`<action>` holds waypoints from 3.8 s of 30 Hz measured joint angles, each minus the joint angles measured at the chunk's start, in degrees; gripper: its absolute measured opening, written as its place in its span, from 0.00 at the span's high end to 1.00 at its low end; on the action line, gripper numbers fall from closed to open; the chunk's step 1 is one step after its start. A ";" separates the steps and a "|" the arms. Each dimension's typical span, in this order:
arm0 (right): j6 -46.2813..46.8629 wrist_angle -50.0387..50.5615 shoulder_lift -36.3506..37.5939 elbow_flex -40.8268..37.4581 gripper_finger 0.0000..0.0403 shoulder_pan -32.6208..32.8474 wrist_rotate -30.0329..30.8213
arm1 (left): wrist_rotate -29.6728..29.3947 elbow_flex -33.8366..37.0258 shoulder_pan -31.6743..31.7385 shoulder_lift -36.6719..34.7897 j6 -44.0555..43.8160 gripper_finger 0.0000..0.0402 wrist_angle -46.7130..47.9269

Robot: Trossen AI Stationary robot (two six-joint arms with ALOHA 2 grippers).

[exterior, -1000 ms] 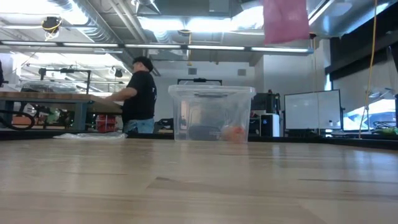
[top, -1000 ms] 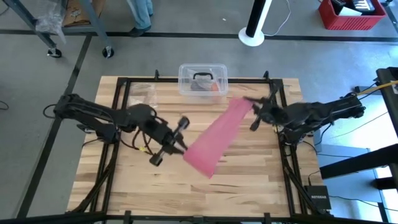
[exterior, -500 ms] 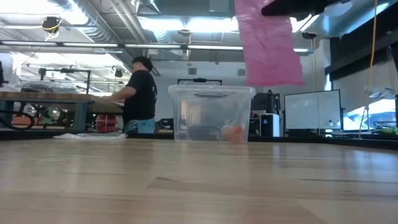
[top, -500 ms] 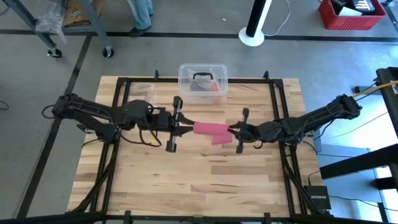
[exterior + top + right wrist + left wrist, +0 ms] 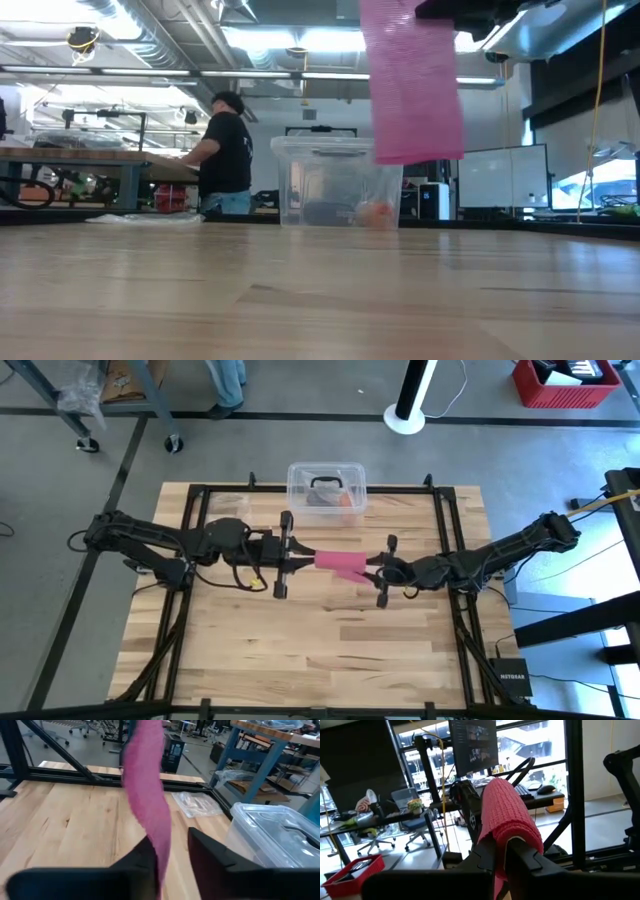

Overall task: Roll bandage
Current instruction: Roll the pink bandage

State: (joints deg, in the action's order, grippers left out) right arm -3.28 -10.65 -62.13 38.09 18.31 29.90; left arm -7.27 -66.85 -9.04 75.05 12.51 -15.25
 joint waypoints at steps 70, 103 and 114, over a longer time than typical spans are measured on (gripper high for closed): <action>-40.59 10.80 -14.72 42.55 1.00 25.84 19.38 | -12.29 -0.07 -4.44 15.90 22.39 0.97 -3.10; 8.27 7.07 -4.87 1.70 0.96 -8.37 -8.16 | -19.15 -2.62 -11.01 12.20 12.90 0.97 9.51; 13.52 5.79 -4.18 -0.78 0.51 -8.26 -8.16 | -17.06 -0.85 -8.74 12.20 5.28 0.97 11.99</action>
State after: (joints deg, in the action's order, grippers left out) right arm 10.24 -4.85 -66.31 37.30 10.04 21.74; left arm -24.32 -67.70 -17.78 87.24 17.79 -3.26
